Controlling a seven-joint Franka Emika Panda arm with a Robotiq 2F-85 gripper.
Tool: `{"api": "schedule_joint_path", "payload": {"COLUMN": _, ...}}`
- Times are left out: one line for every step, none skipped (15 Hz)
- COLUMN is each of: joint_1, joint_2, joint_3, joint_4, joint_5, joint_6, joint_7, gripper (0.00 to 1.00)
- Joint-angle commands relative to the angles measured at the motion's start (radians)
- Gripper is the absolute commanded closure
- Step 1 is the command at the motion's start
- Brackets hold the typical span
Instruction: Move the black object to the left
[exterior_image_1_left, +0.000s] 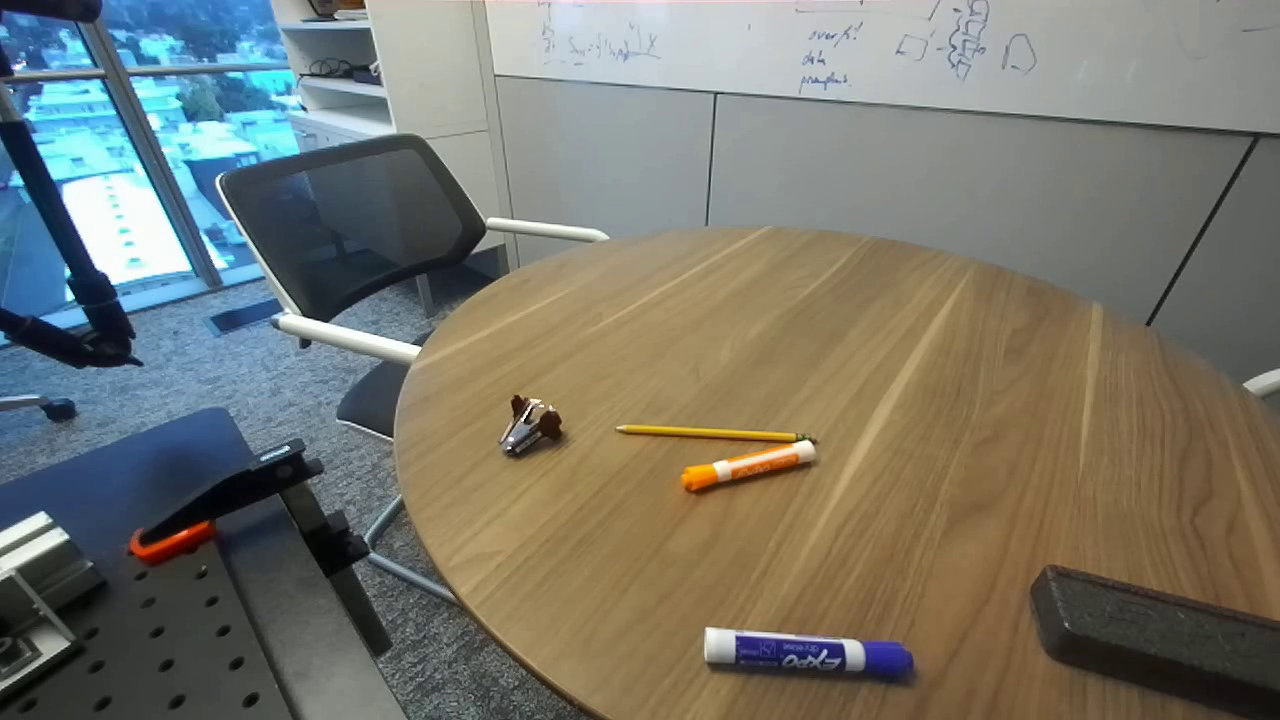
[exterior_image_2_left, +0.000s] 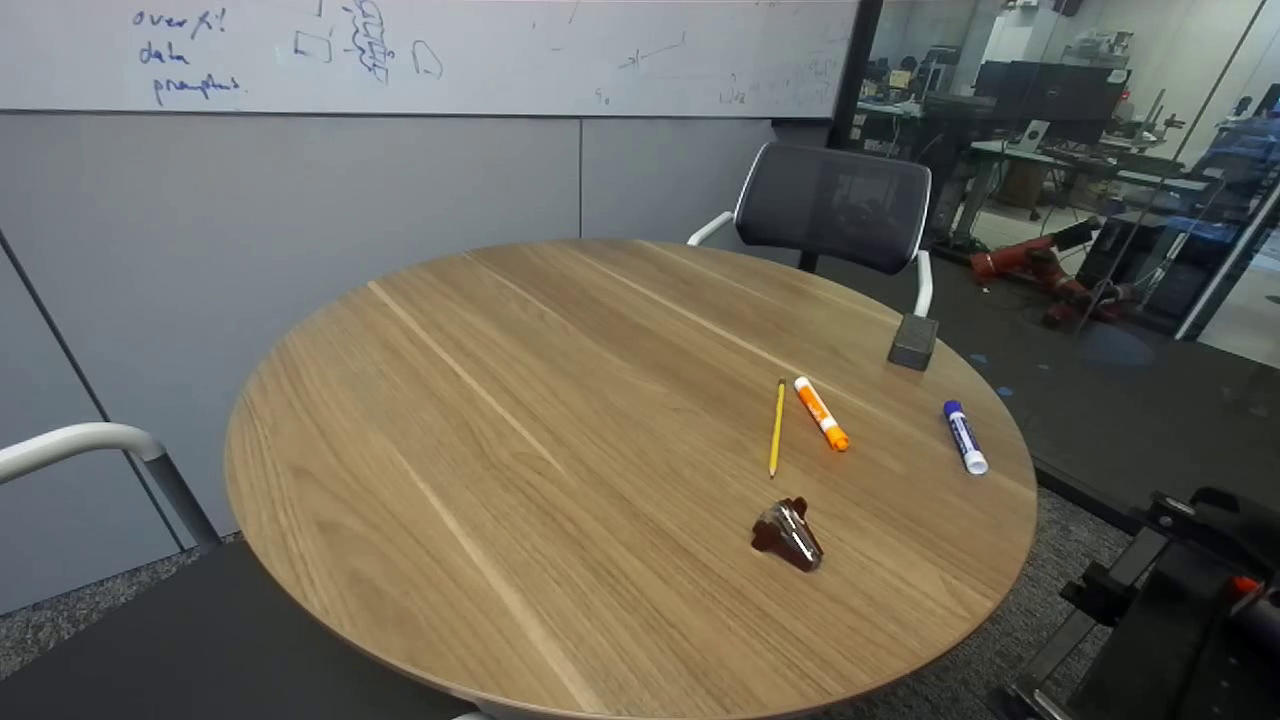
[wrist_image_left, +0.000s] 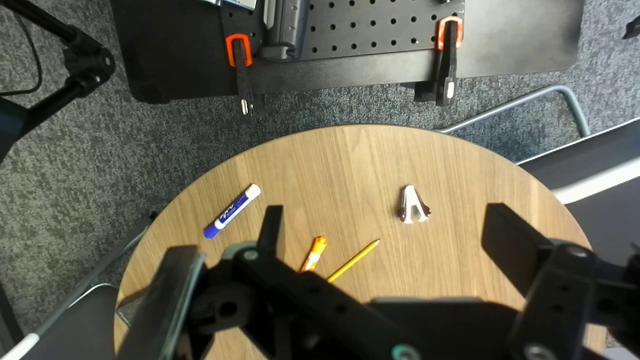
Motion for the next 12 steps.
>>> {"api": "schedule_joint_path", "payload": {"joint_1": -0.002, "joint_2": 0.094, "joint_3": 0.035, "joint_4": 0.029, "joint_5": -0.007, "joint_6": 0.03, "joint_7": 0.058, "gripper": 0.0}}
{"api": "schedule_joint_path", "payload": {"joint_1": 0.002, "joint_2": 0.14, "joint_3": 0.055, "joint_4": 0.031, "joint_5": -0.007, "joint_6": 0.068, "joint_7": 0.09, "gripper": 0.0}}
{"api": "schedule_joint_path", "payload": {"joint_1": 0.005, "joint_2": 0.186, "joint_3": 0.073, "joint_4": 0.033, "joint_5": -0.011, "joint_6": 0.105, "joint_7": 0.118, "gripper": 0.0}}
{"api": "schedule_joint_path", "payload": {"joint_1": 0.009, "joint_2": 0.242, "joint_3": 0.093, "joint_4": 0.035, "joint_5": -0.016, "joint_6": 0.156, "joint_7": 0.147, "gripper": 0.0}}
{"api": "schedule_joint_path", "payload": {"joint_1": 0.011, "joint_2": 0.294, "joint_3": 0.111, "joint_4": 0.041, "joint_5": -0.02, "joint_6": 0.205, "joint_7": 0.175, "gripper": 0.0}}
{"api": "schedule_joint_path", "payload": {"joint_1": 0.012, "joint_2": 0.354, "joint_3": 0.126, "joint_4": 0.047, "joint_5": -0.028, "joint_6": 0.254, "joint_7": 0.2, "gripper": 0.0}}
{"api": "schedule_joint_path", "payload": {"joint_1": 0.015, "joint_2": 0.41, "joint_3": 0.14, "joint_4": 0.059, "joint_5": -0.04, "joint_6": 0.297, "joint_7": 0.22, "gripper": 0.0}}
{"api": "schedule_joint_path", "payload": {"joint_1": 0.018, "joint_2": 0.477, "joint_3": 0.152, "joint_4": 0.063, "joint_5": -0.064, "joint_6": 0.36, "joint_7": 0.243, "gripper": 0.0}}
{"api": "schedule_joint_path", "payload": {"joint_1": 0.021, "joint_2": 0.533, "joint_3": 0.158, "joint_4": 0.078, "joint_5": -0.093, "joint_6": 0.4, "joint_7": 0.264, "gripper": 0.0}}
{"api": "schedule_joint_path", "payload": {"joint_1": 0.026, "joint_2": 0.608, "joint_3": 0.162, "joint_4": 0.098, "joint_5": -0.127, "joint_6": 0.453, "joint_7": 0.294, "gripper": 0.0}}
{"api": "schedule_joint_path", "payload": {"joint_1": 0.033, "joint_2": 0.668, "joint_3": 0.16, "joint_4": 0.124, "joint_5": -0.167, "joint_6": 0.477, "joint_7": 0.324, "gripper": 0.0}}
{"api": "schedule_joint_path", "payload": {"joint_1": 0.044, "joint_2": 0.729, "joint_3": 0.152, "joint_4": 0.152, "joint_5": -0.208, "joint_6": 0.504, "joint_7": 0.353, "gripper": 0.0}}
